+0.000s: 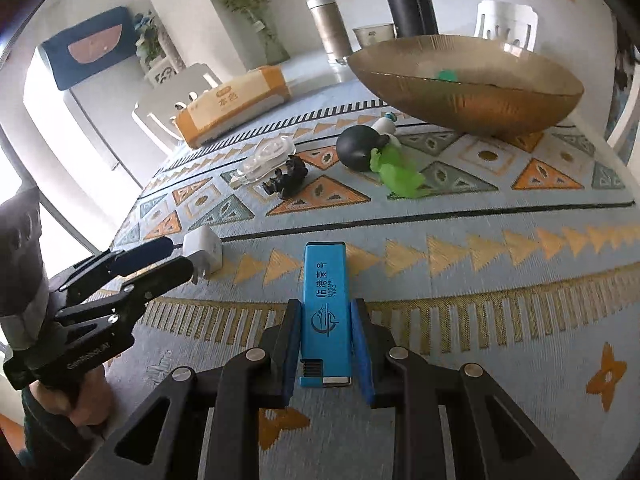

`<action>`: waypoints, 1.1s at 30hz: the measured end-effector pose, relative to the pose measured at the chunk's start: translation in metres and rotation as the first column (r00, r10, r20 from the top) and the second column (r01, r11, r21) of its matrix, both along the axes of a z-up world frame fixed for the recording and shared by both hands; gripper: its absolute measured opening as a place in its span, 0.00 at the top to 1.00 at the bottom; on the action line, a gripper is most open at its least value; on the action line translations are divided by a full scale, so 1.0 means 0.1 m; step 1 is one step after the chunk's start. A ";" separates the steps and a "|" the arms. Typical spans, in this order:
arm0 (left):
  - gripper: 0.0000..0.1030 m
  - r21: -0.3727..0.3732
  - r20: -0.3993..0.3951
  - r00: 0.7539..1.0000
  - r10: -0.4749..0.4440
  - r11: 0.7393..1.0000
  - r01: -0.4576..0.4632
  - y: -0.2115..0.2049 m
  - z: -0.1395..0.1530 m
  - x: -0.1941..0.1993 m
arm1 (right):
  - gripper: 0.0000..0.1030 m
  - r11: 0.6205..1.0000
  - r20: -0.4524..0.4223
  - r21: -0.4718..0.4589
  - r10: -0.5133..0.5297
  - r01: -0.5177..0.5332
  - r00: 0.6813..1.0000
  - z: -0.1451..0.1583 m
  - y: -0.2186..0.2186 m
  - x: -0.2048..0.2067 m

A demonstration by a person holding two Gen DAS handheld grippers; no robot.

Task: Organize rigid objects
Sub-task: 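Grasp the white Anker charger with the left tool while the right tool grasps the blue stick, then carry white charger and blue stick over the bronze bowl and open both tools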

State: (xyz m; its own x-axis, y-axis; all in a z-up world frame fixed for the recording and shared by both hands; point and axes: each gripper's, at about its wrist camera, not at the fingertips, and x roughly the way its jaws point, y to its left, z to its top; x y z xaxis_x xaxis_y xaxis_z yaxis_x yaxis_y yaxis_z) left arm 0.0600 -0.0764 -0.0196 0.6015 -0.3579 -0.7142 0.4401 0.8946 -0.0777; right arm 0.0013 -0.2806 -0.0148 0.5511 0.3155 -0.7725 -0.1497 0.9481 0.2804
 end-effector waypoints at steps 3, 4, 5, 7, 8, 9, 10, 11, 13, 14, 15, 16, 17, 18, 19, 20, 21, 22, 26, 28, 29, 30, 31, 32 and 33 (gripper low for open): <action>0.50 -0.017 -0.066 0.998 0.002 1.000 -0.003 0.01 -0.04 0.05 | 0.77 1.000 0.000 -0.005 -0.001 0.001 1.000 -0.01 -0.01 0.02; 0.50 -0.017 -0.068 0.998 0.001 1.000 -0.002 0.00 -0.04 0.05 | 0.77 1.000 0.002 -0.010 0.001 -0.001 1.000 -0.01 0.00 0.01; 0.48 -0.016 -0.074 0.997 0.001 1.000 -0.002 -0.02 -0.04 0.05 | 0.77 1.000 0.007 -0.019 0.003 -0.002 1.000 -0.01 0.01 0.01; 0.38 -0.022 -0.108 0.994 0.003 1.000 -0.005 -0.08 -0.06 0.08 | 0.77 0.999 0.021 -0.041 0.008 -0.008 1.000 0.00 0.05 -0.01; 0.35 -0.019 -0.125 0.992 0.020 1.000 -0.023 -0.10 -0.08 0.12 | 0.77 0.999 0.023 -0.047 0.010 -0.009 1.000 -0.01 0.06 0.01; 0.35 -0.011 -0.140 0.989 0.046 0.999 -0.048 -0.13 -0.10 0.17 | 0.77 0.998 0.024 -0.056 0.008 -0.006 1.000 -0.01 0.06 0.01; 0.35 -0.008 -0.151 0.987 0.060 0.998 -0.062 -0.16 -0.12 0.20 | 0.77 0.998 0.022 -0.065 0.002 -0.001 1.000 -0.02 0.06 0.02; 0.36 0.001 -0.141 0.987 0.080 0.997 -0.081 -0.18 -0.12 0.22 | 0.77 0.997 0.021 -0.079 -0.004 0.006 1.000 -0.03 0.07 0.02; 0.49 0.031 -0.127 0.985 0.120 0.993 -0.117 -0.24 -0.12 0.27 | 0.77 0.994 0.029 -0.112 -0.008 0.012 1.000 -0.02 0.10 0.01; 0.64 0.051 -0.114 0.984 0.136 0.990 -0.131 -0.27 -0.12 0.28 | 0.77 0.991 0.034 -0.132 -0.009 0.014 0.999 -0.02 0.13 0.00; 0.66 0.086 -0.091 0.985 0.149 0.986 -0.142 -0.31 -0.12 0.28 | 0.77 0.988 0.043 -0.156 -0.011 0.018 0.999 -0.02 0.15 -0.01; 0.66 0.090 -0.087 0.986 0.144 0.986 -0.137 -0.32 -0.12 0.27 | 0.77 0.984 0.053 -0.175 -0.012 0.021 0.999 -0.01 0.17 -0.01; 0.66 0.080 -0.089 0.987 0.135 0.989 -0.128 -0.32 -0.11 0.26 | 0.77 0.982 0.067 -0.189 -0.009 0.022 0.998 0.00 0.19 -0.03; 0.66 0.067 -0.088 0.989 0.122 0.991 -0.116 -0.32 -0.10 0.23 | 0.77 0.980 0.087 -0.198 -0.006 0.024 0.996 0.03 0.20 -0.06; 0.66 0.060 -0.080 0.990 0.113 0.992 -0.108 -0.32 -0.08 0.20 | 0.77 0.979 0.105 -0.201 -0.004 0.026 0.994 0.05 0.21 -0.08; 0.66 0.057 -0.067 0.992 0.108 0.993 -0.104 -0.33 -0.04 0.17 | 0.77 0.979 0.124 -0.200 -0.003 0.028 0.992 0.07 0.21 -0.11; 0.66 0.049 -0.052 0.993 0.104 0.994 -0.101 -0.33 0.01 0.13 | 0.77 0.980 0.141 -0.195 -0.004 0.032 0.990 0.10 0.20 -0.13; 0.66 0.036 -0.042 0.994 0.098 0.995 -0.096 -0.34 0.07 0.10 | 0.77 0.982 0.151 -0.188 -0.007 0.035 0.989 0.11 0.19 -0.14; 0.66 -0.005 0.008 0.997 0.076 0.997 -0.076 -0.41 0.35 0.04 | 0.77 0.994 0.155 -0.104 -0.029 0.045 0.987 0.18 0.06 -0.15; 0.66 -0.010 0.049 0.997 0.060 0.998 -0.059 -0.48 0.52 0.02 | 0.77 0.997 0.144 -0.055 -0.041 0.050 0.989 0.25 -0.04 -0.13; 0.66 -0.016 0.067 0.996 0.053 0.999 -0.052 -0.52 0.61 0.02 | 0.77 0.997 0.147 -0.038 -0.054 0.060 0.988 0.31 -0.10 -0.12; 0.66 -0.027 0.087 0.995 0.046 0.999 -0.043 -0.56 0.71 0.03 | 0.77 0.997 0.154 -0.022 -0.065 0.069 0.986 0.40 -0.15 -0.11; 0.66 -0.038 0.109 0.993 0.039 0.999 -0.035 -0.60 0.82 0.04 | 0.77 0.997 0.165 -0.009 -0.075 0.078 0.983 0.49 -0.19 -0.09; 0.66 -0.045 0.125 0.992 0.035 0.999 -0.030 -0.63 0.90 0.07 | 0.77 0.996 0.185 0.007 -0.089 0.090 0.979 0.62 -0.26 -0.06; 0.66 -0.057 0.147 0.989 0.030 0.998 -0.022 -0.68 1.00 0.09 | 0.77 0.995 0.202 0.011 -0.100 0.100 0.974 0.72 -0.30 -0.04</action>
State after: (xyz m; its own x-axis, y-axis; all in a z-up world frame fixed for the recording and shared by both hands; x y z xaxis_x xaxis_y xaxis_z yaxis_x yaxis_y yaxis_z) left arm 0.0693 -0.1441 0.0808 0.7086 -0.3767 -0.5966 0.4268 0.9022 -0.0627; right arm -0.0030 -0.3110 0.0570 0.7250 0.2516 -0.6412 -0.1078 0.9609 0.2552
